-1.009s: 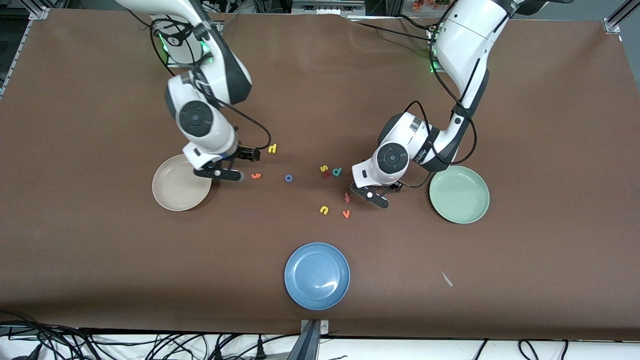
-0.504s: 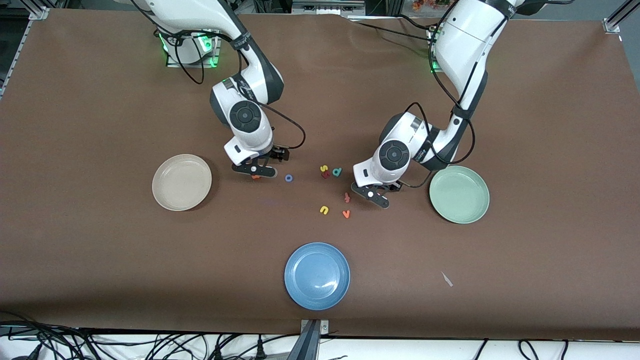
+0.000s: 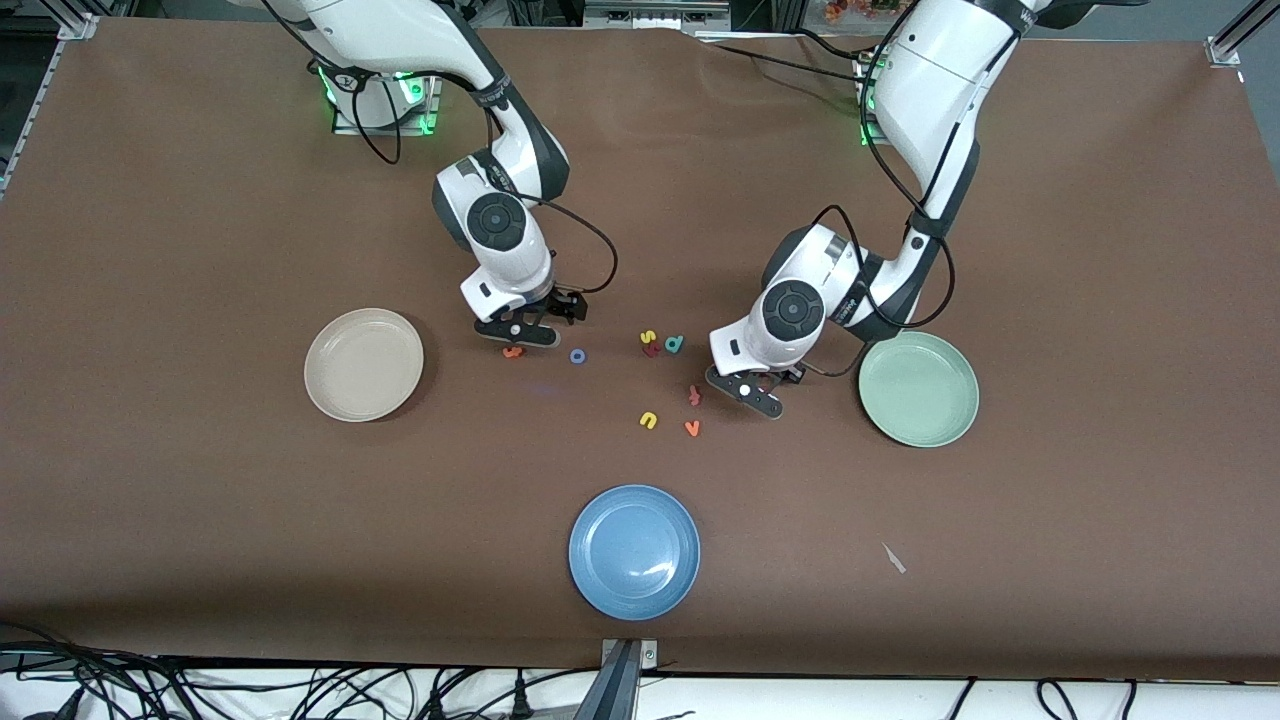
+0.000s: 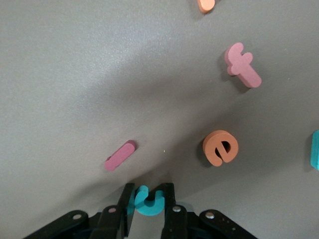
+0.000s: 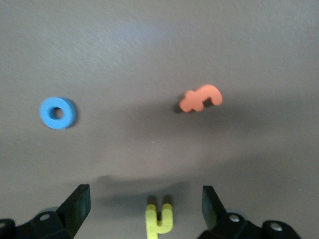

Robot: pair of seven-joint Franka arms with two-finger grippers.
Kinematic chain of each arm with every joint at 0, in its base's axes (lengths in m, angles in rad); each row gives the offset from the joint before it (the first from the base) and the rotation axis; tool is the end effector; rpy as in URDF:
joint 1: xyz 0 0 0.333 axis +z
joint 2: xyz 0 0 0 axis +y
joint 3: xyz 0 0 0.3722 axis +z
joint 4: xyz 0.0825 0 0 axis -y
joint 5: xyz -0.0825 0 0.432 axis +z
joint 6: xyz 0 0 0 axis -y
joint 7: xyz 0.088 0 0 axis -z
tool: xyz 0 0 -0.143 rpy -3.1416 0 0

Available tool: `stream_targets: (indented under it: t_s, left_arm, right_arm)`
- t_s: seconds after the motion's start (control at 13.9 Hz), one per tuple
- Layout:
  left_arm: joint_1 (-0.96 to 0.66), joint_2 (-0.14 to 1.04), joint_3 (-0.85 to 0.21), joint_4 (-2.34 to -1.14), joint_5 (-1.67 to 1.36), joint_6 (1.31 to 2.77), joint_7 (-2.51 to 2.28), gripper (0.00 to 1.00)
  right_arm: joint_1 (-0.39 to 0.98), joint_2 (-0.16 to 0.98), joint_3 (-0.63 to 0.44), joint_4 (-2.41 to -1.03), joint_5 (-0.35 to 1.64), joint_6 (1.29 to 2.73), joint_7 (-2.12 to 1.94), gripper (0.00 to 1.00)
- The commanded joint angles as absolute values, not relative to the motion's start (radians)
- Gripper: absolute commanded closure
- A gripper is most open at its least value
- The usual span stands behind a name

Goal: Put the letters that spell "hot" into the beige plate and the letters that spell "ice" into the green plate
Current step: 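Carry the cyan c to the green plate while the right gripper grasps yellow u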

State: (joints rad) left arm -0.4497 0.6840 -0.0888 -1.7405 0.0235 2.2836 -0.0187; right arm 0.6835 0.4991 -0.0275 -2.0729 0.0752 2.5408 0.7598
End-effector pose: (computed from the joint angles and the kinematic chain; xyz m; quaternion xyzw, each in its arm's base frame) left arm 0.6143 -0.3613 0.1456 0.9638 -0.2566 -0.0719 0.0006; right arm 0.5042 0.3886 0.1554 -0.9964 0.0816 0.0209 0.0008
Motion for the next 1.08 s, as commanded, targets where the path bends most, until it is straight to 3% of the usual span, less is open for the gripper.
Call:
stream_targets:
  t_s: [0.0, 0.07, 0.22, 0.86, 1.01]
  left_arm:
    - [-0.449, 0.641, -0.087, -1.764, 0.044, 2.263, -0.035, 0.96]
    - [-0.443, 0.629, -0.086, -1.763, 0.044, 2.254, -0.029, 0.96]
    - [-0.414, 0.601, -0.086, -1.755, 0.044, 2.202, -0.015, 0.96]
    - [-0.170, 0.535, -0.084, -1.749, 0.044, 2.097, 0.377, 0.93]
    - [-0.147, 0.552, -0.083, -1.755, 0.046, 2.097, 0.399, 0.93]
  right_arm:
    - [0.683, 0.433, -0.018, -2.145, 0.122, 2.566, 0.746, 0.01]
    - [0.683, 0.431, -0.017, -2.146, 0.130, 2.566, 0.746, 0.01]
    - [0.683, 0.436, -0.005, -2.146, 0.130, 2.569, 0.742, 0.11]
    - [0.681, 0.446, -0.003, -2.192, 0.133, 2.638, 0.729, 0.11]
    - [0.680, 0.446, -0.002, -2.192, 0.135, 2.637, 0.729, 0.17]
